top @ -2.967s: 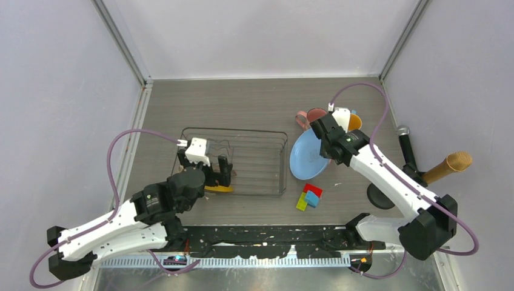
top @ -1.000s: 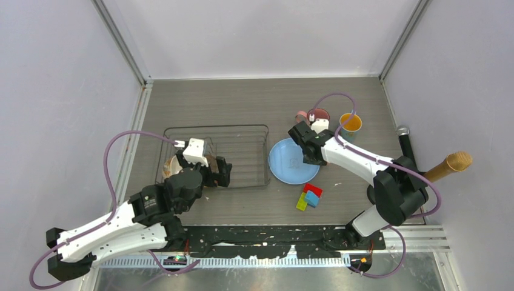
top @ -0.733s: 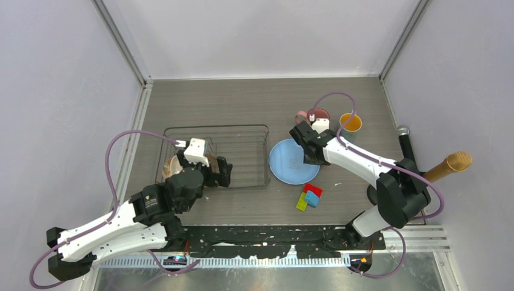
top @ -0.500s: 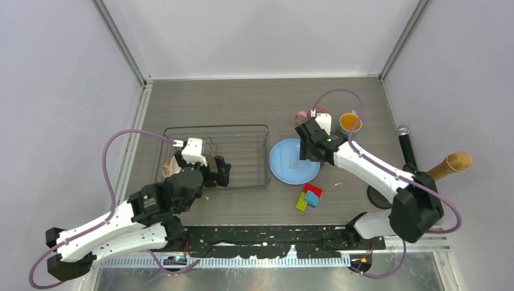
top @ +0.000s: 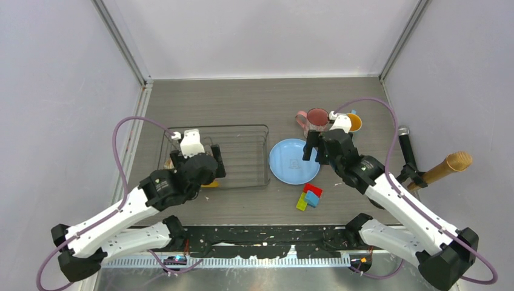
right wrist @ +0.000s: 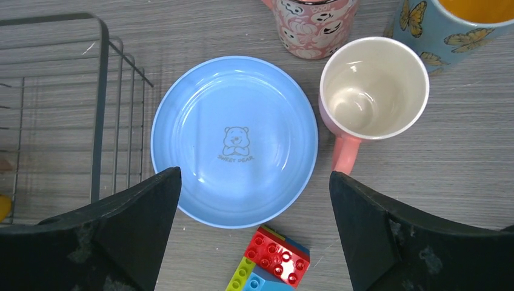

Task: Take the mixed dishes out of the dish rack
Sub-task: Pick up the plate from the dish rack.

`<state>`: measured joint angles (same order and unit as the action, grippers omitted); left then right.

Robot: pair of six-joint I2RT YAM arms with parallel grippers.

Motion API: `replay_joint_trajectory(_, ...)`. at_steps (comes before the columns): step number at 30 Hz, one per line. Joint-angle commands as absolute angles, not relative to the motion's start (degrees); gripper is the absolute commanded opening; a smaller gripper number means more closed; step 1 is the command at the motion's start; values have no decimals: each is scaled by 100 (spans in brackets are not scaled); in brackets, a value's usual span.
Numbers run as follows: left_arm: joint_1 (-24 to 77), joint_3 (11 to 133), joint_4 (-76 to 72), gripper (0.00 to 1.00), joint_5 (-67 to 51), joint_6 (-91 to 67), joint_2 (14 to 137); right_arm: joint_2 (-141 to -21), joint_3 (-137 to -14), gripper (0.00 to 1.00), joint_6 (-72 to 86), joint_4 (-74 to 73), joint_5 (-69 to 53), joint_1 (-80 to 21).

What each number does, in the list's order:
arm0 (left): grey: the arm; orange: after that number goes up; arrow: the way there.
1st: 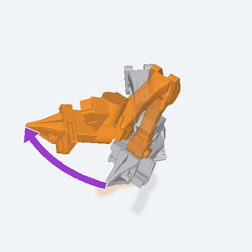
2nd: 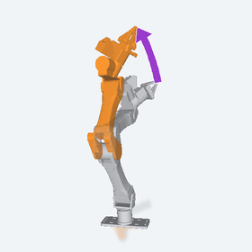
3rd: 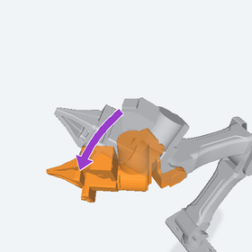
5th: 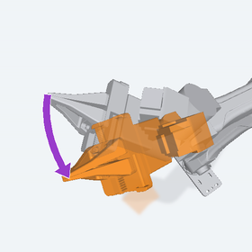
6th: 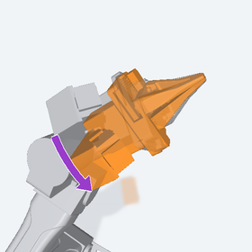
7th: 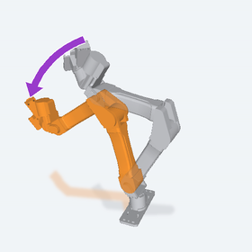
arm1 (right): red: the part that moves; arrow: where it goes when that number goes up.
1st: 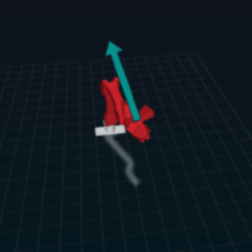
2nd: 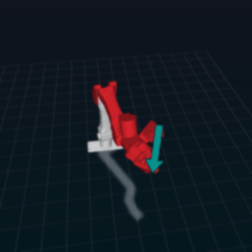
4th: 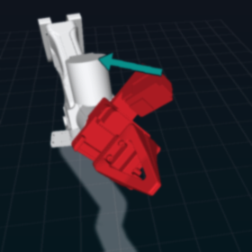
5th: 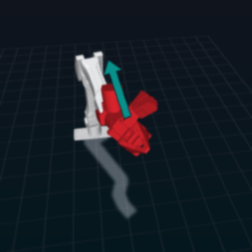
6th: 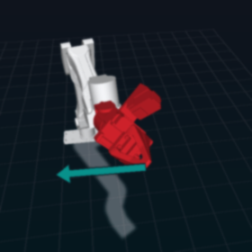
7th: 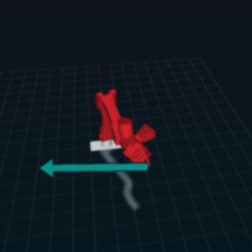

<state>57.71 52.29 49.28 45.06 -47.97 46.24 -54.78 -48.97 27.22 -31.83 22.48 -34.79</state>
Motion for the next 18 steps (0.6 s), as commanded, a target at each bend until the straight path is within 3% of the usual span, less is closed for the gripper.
replay_joint_trajectory(1,5011,5449,5380,100,3798,-5362,4824,-4921,-4545,99,2592,-2525,2007,-3490)
replay_joint_trajectory(11,4188,5113,4830,98,4249,-6525,5087,-4051,-3945,99,2488,-2452,1876,-3489)
replay_joint_trajectory(18,3776,4830,4234,82,4429,-7460,5314,-3824,-3803,99,2492,-2398,1839,-3488)
